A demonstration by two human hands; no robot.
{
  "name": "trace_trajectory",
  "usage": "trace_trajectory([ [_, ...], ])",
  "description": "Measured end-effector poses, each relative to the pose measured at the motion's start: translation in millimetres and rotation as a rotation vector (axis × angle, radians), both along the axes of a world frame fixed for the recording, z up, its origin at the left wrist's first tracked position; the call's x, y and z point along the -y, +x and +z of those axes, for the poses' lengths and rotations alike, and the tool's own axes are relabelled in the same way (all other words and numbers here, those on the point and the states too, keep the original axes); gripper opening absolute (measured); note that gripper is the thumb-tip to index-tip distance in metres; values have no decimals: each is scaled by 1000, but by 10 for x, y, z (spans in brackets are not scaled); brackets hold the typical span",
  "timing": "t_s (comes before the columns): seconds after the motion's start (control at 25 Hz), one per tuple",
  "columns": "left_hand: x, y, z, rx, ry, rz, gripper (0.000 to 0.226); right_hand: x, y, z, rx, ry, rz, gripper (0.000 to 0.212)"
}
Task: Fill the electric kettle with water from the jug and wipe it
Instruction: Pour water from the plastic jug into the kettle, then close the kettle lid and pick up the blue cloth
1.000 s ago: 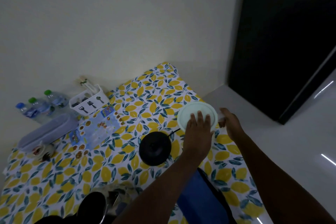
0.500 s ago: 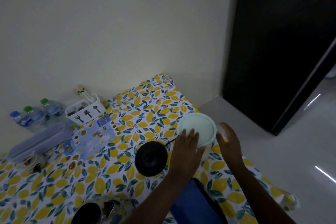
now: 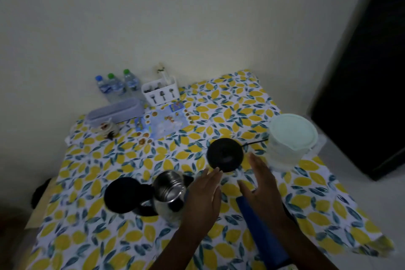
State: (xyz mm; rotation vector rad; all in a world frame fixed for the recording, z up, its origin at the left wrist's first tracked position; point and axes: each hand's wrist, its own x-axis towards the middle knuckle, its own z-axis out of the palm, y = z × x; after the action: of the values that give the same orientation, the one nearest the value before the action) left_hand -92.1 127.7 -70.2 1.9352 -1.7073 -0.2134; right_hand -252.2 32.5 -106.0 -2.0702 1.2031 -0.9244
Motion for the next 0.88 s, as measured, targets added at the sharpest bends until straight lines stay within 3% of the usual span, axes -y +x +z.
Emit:
trace_trajectory([
  [0.24,-771,721,100,57,-66,222,38,-639,682,-132,-267,-54,333,91],
  [0.36,-968,1041,120,93,-140,346,39,-828,895,-147,-346,-68,398,95],
  [0.52,-1094,1319,157,-4,-133,514,56,-917,1087,-105,-475,-85,384,104],
  [0.72,-1089,1378,180,-332,-176,517,79,-922,1137,-136,-513,-66,363,104],
  [0.88,-908,1362,262,-280,-204,326,76,-932,1107,-150,-350,26,356,102],
])
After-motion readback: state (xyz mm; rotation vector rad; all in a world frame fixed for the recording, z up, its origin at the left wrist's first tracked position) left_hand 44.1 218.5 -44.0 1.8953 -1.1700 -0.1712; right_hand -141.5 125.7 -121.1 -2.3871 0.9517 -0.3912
